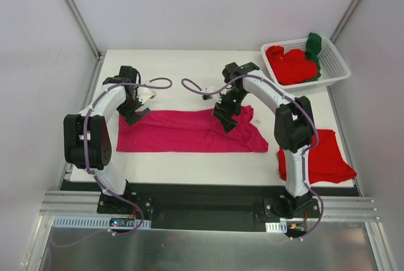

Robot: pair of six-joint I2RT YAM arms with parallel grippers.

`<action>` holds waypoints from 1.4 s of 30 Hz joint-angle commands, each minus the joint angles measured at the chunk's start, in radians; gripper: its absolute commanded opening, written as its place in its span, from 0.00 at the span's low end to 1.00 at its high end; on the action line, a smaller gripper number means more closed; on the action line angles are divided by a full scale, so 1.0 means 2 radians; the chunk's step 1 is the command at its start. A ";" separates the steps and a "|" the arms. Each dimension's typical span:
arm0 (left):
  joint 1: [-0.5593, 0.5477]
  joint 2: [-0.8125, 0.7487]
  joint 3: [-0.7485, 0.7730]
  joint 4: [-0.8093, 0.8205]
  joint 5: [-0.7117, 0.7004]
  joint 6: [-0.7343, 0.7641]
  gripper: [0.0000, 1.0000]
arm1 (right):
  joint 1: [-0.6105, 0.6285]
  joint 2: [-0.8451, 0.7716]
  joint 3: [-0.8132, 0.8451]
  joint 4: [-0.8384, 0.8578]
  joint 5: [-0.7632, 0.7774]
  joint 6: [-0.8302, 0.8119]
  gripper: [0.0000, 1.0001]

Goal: Fold and stack the t-shirts

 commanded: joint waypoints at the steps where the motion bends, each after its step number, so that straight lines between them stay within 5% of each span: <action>1: -0.003 -0.012 0.002 -0.026 -0.011 -0.005 0.99 | 0.003 0.011 0.017 0.005 -0.005 -0.049 0.98; 24: -0.012 -0.002 0.008 -0.045 -0.015 0.003 0.99 | 0.022 0.051 0.047 0.060 0.011 -0.081 0.99; 42: -0.022 0.012 0.024 -0.045 -0.011 0.007 0.99 | 0.027 0.070 0.097 -0.114 -0.012 -0.147 0.96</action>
